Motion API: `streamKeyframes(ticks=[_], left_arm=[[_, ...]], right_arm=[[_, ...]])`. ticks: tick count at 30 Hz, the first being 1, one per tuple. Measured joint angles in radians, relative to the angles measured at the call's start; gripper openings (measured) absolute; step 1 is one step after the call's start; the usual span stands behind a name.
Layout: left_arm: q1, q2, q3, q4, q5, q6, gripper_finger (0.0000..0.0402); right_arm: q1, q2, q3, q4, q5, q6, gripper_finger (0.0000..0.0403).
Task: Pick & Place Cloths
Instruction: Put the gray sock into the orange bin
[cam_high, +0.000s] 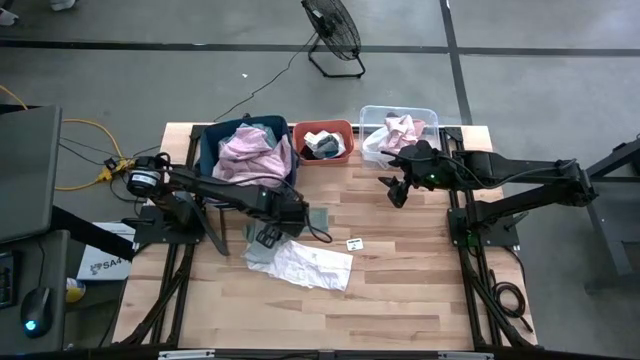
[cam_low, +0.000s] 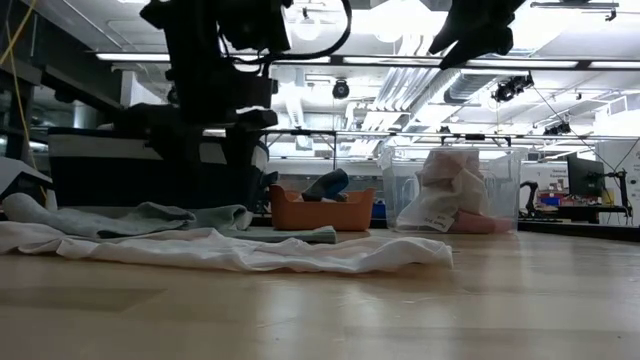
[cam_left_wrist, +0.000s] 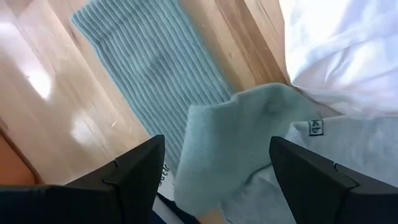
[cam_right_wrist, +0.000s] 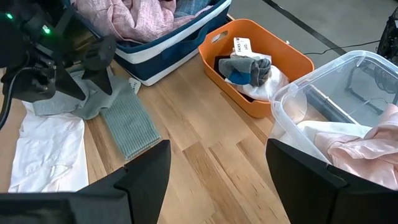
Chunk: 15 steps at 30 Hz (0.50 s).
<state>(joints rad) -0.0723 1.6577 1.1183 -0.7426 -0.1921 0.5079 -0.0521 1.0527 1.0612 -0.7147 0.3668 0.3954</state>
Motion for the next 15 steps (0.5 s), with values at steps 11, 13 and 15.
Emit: streamKeyframes(ticks=[11,13,15], left_arm=[[0.0,0.001,-0.068,0.086,0.0,0.012,0.0285],[0.001,0.001,-0.082,0.102,-0.001,0.012,0.0285],[0.008,0.001,-0.091,0.122,-0.002,0.012,0.0285]], right_arm=[[0.0,0.0,0.0,0.0,0.0,0.001,0.0256],[0.0,0.0,0.0,0.0,0.0,0.001,0.0256],[0.0,0.0,0.0,0.0,0.0,0.001,0.0256]])
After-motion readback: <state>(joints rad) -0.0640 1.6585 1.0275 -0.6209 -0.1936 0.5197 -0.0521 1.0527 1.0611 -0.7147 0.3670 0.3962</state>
